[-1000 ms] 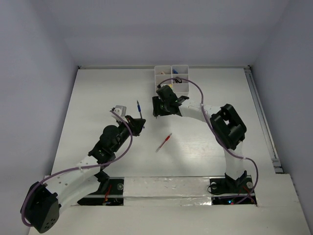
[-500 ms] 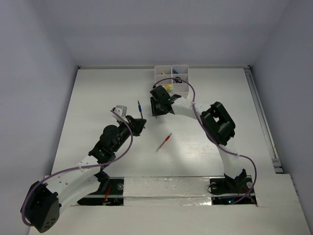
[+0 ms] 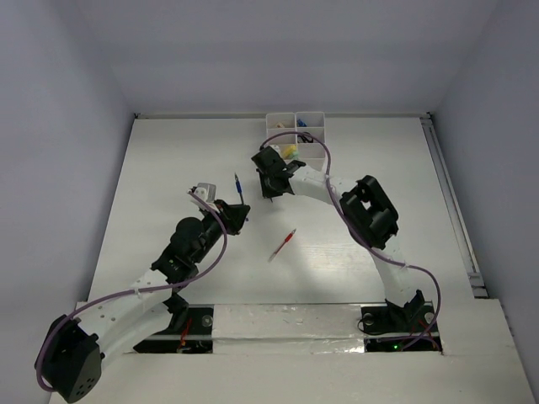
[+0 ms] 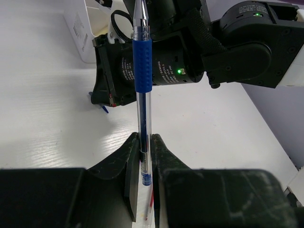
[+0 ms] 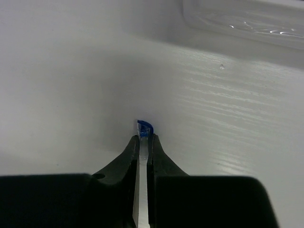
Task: Sort the stationery into containers
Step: Pick up the pen from the center of the board, then close the pen cap on the pen.
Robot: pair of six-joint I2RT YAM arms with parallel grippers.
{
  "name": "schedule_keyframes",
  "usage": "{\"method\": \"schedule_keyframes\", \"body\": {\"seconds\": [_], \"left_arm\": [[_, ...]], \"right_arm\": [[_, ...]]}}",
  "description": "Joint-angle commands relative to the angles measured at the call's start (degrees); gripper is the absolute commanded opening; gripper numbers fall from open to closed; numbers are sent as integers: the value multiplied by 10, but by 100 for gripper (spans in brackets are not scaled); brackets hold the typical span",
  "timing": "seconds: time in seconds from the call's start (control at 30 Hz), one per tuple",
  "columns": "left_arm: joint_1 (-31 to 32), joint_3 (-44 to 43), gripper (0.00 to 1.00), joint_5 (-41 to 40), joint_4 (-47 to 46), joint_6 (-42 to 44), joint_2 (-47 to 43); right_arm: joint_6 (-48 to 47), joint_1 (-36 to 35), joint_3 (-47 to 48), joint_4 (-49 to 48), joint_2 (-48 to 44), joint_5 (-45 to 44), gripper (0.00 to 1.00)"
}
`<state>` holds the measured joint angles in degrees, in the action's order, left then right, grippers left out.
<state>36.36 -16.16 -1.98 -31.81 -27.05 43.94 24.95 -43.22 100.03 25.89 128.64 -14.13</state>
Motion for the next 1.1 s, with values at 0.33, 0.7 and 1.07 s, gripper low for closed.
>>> {"method": "schedule_keyframes", "body": {"seconds": [0.33, 0.7, 1.07], "left_arm": [[-1, 3, 0, 79, -86, 2, 59], [-1, -1, 0, 221, -210, -9, 180], [-1, -7, 0, 214, -205, -4, 195]], "right_arm": [[-6, -5, -201, -224, -242, 4, 0], [81, -5, -389, -487, -436, 48, 0], [91, -36, -418, -559, -425, 49, 0]]}}
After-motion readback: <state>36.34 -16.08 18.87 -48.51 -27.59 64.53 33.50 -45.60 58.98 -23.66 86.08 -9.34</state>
